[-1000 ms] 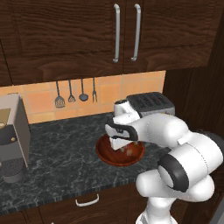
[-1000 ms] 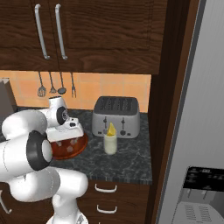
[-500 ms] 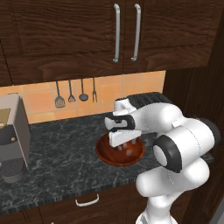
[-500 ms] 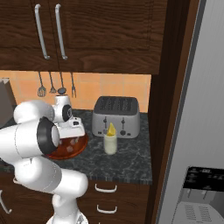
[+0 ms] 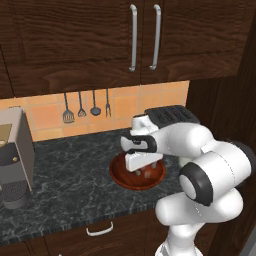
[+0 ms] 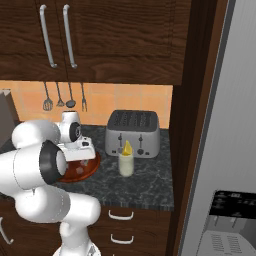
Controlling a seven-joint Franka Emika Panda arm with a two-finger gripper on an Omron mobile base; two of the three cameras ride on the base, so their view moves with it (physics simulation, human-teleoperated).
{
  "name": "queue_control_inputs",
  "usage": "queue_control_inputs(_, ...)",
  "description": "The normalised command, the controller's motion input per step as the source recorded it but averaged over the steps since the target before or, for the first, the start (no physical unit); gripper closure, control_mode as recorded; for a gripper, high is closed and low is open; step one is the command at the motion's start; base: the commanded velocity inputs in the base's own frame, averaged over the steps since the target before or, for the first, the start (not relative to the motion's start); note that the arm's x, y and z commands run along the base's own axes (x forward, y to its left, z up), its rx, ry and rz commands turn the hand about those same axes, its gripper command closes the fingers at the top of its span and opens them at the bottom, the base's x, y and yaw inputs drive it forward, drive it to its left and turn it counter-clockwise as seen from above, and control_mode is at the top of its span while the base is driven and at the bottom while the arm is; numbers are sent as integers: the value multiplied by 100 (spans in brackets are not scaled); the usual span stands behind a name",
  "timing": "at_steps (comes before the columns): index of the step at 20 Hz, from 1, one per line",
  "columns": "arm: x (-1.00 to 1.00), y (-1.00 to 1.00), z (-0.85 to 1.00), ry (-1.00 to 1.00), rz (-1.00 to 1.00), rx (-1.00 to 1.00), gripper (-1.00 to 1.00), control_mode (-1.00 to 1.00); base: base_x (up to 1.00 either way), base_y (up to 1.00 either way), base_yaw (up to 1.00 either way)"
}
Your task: Grab a lemon wedge from the fridge and one ice cube from the ice bowl, and put them in the glass of lemonade.
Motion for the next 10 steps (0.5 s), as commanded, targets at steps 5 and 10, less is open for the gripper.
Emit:
queue_control_inputs(5, 1, 0, -29, 0, 0, 0, -100, -100, 0, 0, 0)
queue_control_inputs(10, 0, 4, -28, 1, 0, 0, -100, -100, 0, 0, 0)
